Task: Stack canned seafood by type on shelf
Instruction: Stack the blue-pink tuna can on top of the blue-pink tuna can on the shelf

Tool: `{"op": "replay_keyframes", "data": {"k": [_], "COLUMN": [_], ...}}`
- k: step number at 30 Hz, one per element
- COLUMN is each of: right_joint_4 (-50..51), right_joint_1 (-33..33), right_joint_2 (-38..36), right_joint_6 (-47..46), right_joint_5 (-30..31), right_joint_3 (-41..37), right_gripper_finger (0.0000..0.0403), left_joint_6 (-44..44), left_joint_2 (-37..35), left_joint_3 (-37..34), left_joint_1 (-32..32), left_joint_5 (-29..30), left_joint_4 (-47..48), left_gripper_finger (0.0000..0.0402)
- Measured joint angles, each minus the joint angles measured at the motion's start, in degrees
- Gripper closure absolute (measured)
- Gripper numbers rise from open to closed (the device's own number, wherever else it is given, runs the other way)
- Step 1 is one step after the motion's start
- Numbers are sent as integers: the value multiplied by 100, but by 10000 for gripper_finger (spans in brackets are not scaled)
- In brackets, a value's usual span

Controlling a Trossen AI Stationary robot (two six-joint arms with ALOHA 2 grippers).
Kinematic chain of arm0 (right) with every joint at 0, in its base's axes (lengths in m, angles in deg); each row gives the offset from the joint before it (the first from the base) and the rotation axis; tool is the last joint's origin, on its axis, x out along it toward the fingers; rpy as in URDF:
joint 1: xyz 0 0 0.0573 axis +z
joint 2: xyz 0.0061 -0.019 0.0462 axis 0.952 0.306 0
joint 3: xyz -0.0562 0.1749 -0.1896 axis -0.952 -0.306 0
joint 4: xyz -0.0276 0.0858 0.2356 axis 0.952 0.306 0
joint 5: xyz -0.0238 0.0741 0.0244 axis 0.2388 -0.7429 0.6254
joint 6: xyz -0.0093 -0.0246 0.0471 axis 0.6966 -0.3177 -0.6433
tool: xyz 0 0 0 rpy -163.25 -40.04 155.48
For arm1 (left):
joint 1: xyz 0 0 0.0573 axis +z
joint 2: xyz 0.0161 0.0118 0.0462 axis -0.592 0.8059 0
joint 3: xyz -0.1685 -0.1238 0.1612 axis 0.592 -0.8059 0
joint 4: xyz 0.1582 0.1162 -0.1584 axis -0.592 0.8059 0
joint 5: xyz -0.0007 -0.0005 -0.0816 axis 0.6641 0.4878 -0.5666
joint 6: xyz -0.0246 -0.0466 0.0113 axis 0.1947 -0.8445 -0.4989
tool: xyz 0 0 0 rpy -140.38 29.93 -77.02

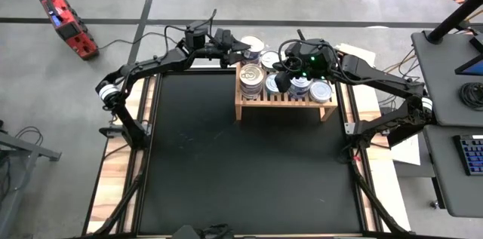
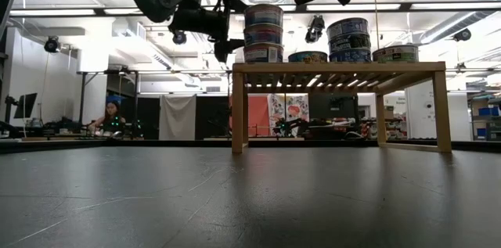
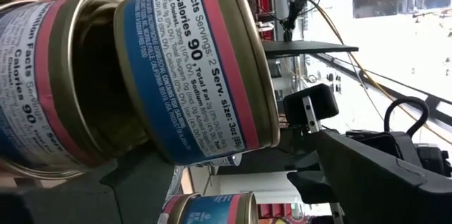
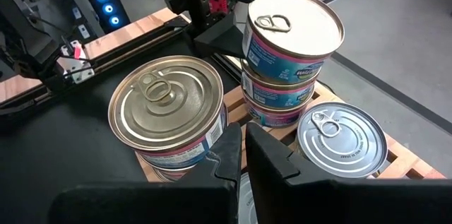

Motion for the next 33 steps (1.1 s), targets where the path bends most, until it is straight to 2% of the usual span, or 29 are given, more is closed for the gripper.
{"op": "replay_keyframes", "data": {"k": [14,23,33], "right_joint_4": [0,0,5], "right_joint_1": [-1,0,0], "right_joint_2": [0,0,0], "right_joint_6": [-2,64,63], "right_joint_5": [0,1,2], "right_joint_3": [0,0,0], "right_gripper_finger": [390,390,390], "left_joint_6": [-388,270,350], "left_joint_2": [0,20,31], "left_joint_3": [0,9,9], "left_joint_1": [14,15,11], "left_joint_5": [-3,3,5], "left_joint_4": [-8,-14,8], "left_gripper_finger": [78,78,78]}}
